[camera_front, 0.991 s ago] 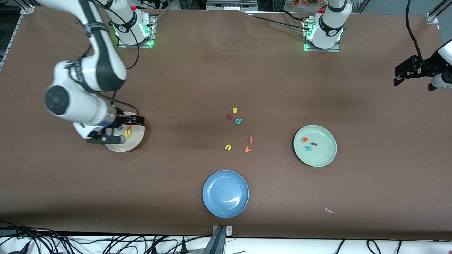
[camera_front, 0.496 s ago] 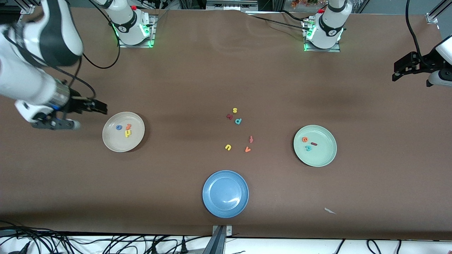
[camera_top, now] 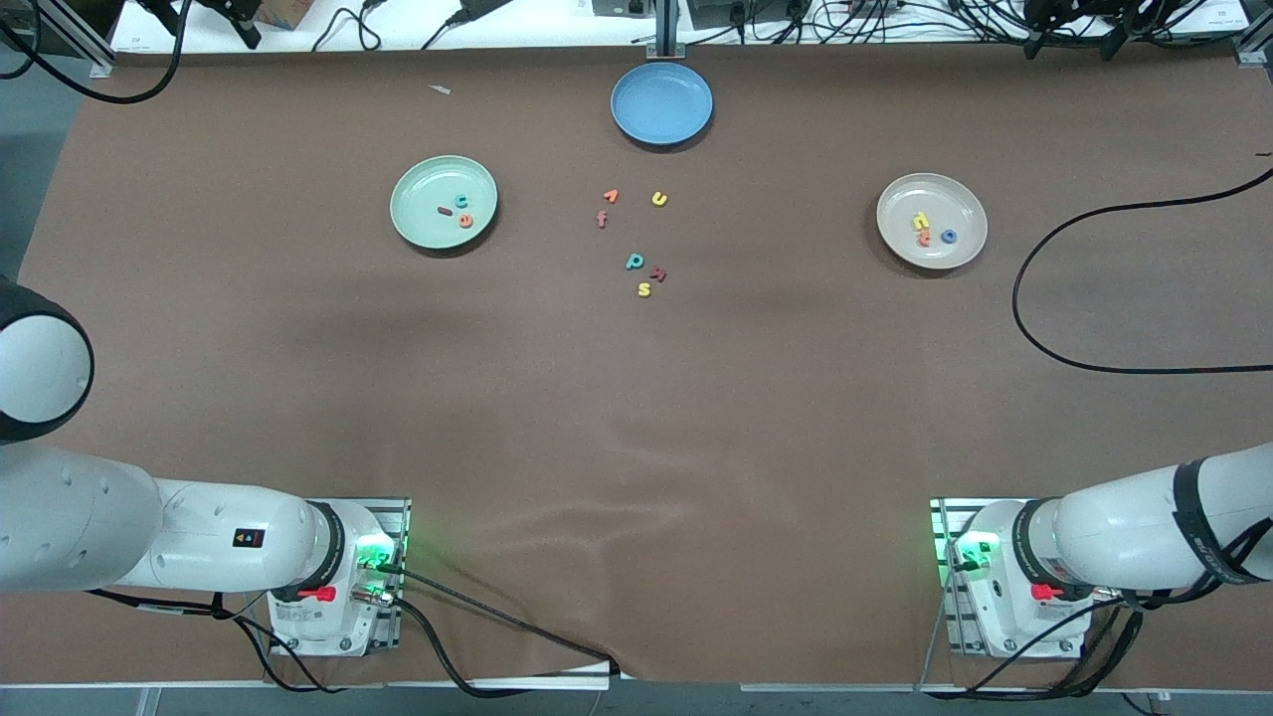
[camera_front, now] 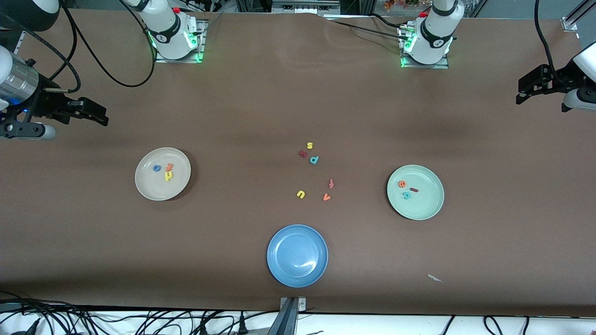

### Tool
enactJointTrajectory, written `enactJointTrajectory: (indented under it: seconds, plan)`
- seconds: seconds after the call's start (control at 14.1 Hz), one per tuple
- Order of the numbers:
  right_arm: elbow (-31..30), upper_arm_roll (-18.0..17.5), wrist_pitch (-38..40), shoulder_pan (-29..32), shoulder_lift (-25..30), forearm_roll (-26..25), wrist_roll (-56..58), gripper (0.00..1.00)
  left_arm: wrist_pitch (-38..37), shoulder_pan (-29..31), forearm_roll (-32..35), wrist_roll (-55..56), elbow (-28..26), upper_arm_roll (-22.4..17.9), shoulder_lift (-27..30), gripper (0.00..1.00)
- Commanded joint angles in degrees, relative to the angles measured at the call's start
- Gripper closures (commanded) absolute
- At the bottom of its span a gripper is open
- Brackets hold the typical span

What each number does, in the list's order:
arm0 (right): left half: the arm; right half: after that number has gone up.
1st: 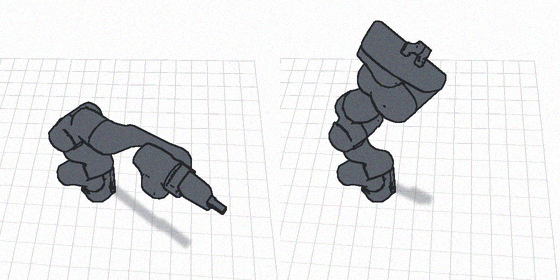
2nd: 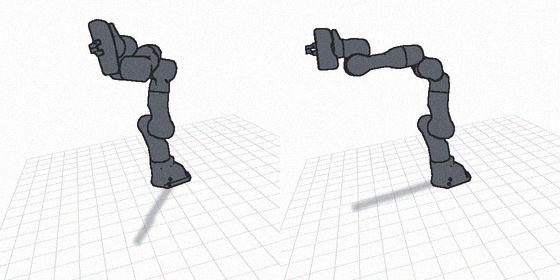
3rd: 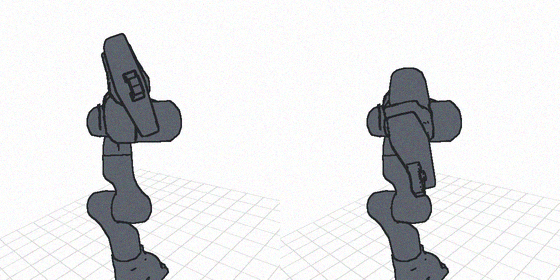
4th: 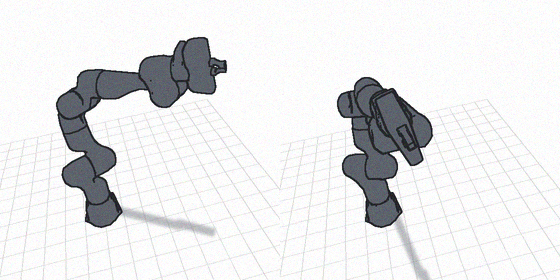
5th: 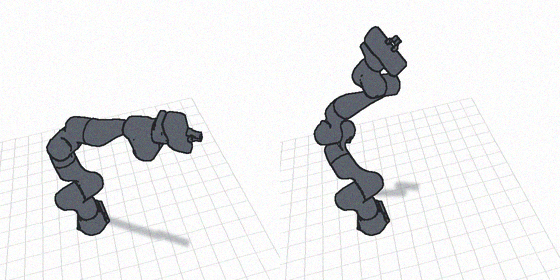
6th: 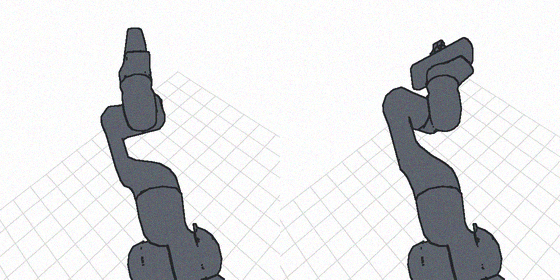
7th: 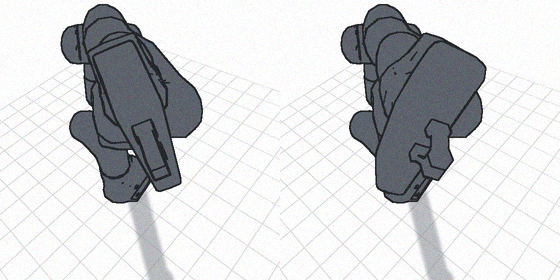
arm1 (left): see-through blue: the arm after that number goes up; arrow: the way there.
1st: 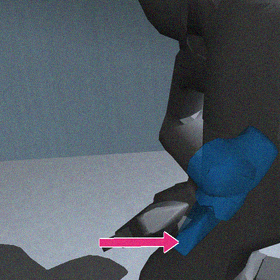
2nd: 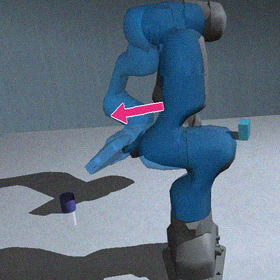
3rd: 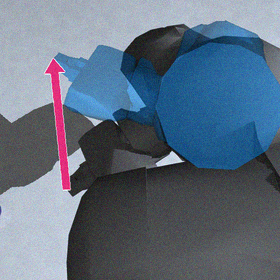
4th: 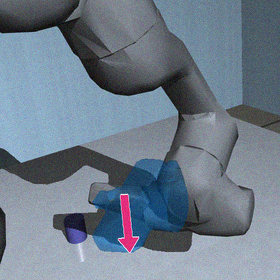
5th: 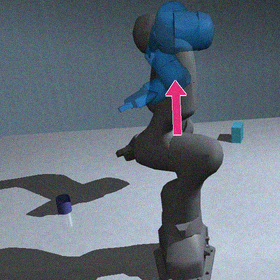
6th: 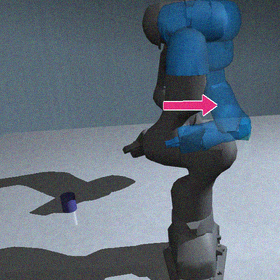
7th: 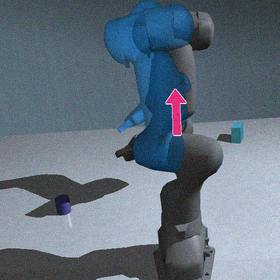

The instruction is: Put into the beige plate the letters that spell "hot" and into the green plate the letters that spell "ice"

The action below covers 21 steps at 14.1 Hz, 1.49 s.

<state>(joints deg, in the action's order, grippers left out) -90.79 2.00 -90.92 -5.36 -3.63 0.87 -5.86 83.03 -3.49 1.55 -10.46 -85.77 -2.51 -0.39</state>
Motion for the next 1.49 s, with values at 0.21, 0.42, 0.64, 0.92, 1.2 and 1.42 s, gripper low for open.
enactJointTrajectory:
  seconds: [0.21,0.42,0.64,0.92,1.2,1.42]
  plan:
    - [1.0,-0.9,-0.8,1.8,0.8,-0.8,0.4,0.00,-1.1,-0.2,0.6,0.0,0.9,0.7,-0.2,0.00]
    - [1.1,-0.9,-1.3,1.3,0.1,-0.8,0.1,0.00,-1.0,-0.3,0.6,0.2,0.9,0.7,-0.3,0.00]
    - [1.1,-0.9,-1.3,1.4,-0.3,-0.8,0.1,0.00,-1.0,-0.2,0.8,0.4,0.8,1.9,-0.5,0.00]
    - [1.1,-0.9,-1.1,1.4,-0.3,-0.8,0.7,0.00,-1.2,0.5,0.7,-0.2,0.8,1.9,-0.4,0.00]
    - [1.1,-0.3,-1.1,1.4,-0.3,-0.7,2.5,0.00,-1.1,0.6,0.7,0.4,0.8,1.8,-0.5,0.00]
    - [1.1,-0.3,-0.9,1.4,-0.3,-0.6,2.5,0.00,-1.1,0.3,0.7,0.4,0.8,1.9,-0.5,0.00]
